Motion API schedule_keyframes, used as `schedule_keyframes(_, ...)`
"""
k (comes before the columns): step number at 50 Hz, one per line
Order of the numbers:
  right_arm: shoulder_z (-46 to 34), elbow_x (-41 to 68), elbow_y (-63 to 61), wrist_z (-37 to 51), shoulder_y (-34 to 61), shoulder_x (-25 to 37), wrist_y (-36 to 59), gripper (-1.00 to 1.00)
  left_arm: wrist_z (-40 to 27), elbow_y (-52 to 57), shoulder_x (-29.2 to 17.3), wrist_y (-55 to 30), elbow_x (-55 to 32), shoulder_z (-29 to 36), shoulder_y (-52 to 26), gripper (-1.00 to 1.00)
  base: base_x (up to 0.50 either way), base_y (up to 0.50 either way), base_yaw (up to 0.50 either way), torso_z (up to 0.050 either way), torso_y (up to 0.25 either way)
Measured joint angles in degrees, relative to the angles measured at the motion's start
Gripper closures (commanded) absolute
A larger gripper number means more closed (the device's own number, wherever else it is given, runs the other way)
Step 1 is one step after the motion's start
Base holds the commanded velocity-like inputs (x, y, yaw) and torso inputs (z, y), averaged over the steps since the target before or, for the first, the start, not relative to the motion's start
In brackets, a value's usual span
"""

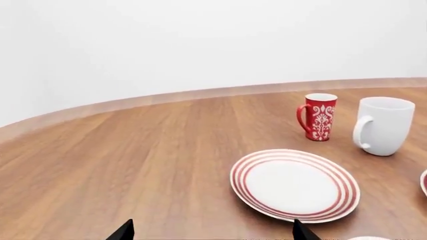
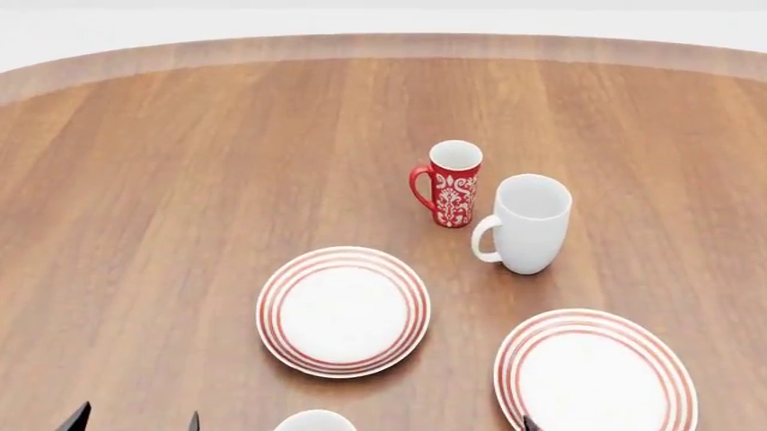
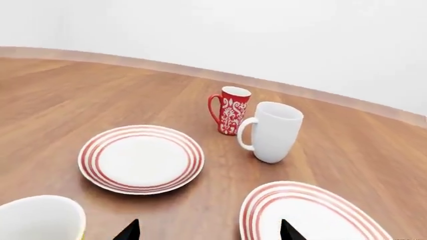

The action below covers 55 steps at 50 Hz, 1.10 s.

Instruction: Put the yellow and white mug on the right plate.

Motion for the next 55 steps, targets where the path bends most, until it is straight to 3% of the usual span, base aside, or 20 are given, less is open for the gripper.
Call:
schedule_keyframes(15, -6.11, 1.12, 0.27, -11.66, -0.43, 6.98, 2.93, -1.00, -0.48, 0.12, -0.43, -0.18, -0.31, 0.58, -0.08, -1.00, 0.00, 0.00, 0.00, 0.000, 0.000)
schedule_keyframes(26, -9.10, 0.91, -2.06, -15.57, -2.64, 9.77, 2.37, -1.00, -0.86, 0.30, -0.78, -0.24, -0.58, 0.86, -0.08, -1.00, 0.00, 0.00, 0.00, 0.000, 0.000)
schedule_keyframes(55, -11.73, 2.23, 2.01, -20.09, 1.02, 9.64, 3.63, -1.00, -1.69, -0.01, -1.47, 0.06, -1.12, 1.73, -0.33, -1.00, 0.00, 0.00, 0.00, 0.000, 0.000)
